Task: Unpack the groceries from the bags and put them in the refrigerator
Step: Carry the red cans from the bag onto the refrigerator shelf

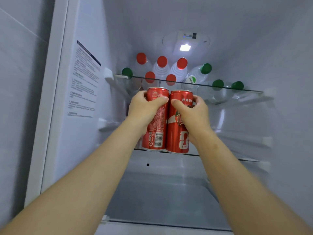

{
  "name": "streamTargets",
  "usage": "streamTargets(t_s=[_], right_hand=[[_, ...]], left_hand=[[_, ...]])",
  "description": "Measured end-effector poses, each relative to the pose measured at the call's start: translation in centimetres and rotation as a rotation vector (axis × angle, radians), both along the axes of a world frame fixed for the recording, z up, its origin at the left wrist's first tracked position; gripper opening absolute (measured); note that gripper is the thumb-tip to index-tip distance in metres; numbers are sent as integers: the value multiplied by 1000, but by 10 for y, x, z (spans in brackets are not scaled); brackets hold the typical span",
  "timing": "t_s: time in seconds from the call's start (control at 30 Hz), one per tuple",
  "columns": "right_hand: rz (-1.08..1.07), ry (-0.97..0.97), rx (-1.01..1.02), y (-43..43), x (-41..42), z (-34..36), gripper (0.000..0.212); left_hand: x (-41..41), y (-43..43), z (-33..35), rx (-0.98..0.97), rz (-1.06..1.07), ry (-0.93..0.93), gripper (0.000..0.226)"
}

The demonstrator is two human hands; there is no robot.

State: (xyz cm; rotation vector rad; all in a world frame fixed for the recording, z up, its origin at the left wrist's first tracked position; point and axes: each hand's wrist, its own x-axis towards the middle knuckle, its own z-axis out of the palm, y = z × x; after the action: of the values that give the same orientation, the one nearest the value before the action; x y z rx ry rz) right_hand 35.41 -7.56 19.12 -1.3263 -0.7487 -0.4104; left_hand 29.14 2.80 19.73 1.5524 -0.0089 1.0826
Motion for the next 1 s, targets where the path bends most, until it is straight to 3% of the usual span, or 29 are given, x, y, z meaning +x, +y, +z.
streamTargets(t_s=[0.47, 0.57, 0.7, 1.0], right_hand=[[35, 34, -34, 1, 37, -5, 49], [93, 4, -103, -10, 35, -9, 51], [87, 21, -226, -23, 38, -18, 75], [79, 109, -281, -15, 49, -19, 63]], left_hand=[[39, 5, -7, 40, 5, 29, 45], [35, 7, -11, 104, -9, 65, 60], [28, 16, -26, 239, 112, 132, 93], [36, 21, -28, 329, 189, 226, 67]])
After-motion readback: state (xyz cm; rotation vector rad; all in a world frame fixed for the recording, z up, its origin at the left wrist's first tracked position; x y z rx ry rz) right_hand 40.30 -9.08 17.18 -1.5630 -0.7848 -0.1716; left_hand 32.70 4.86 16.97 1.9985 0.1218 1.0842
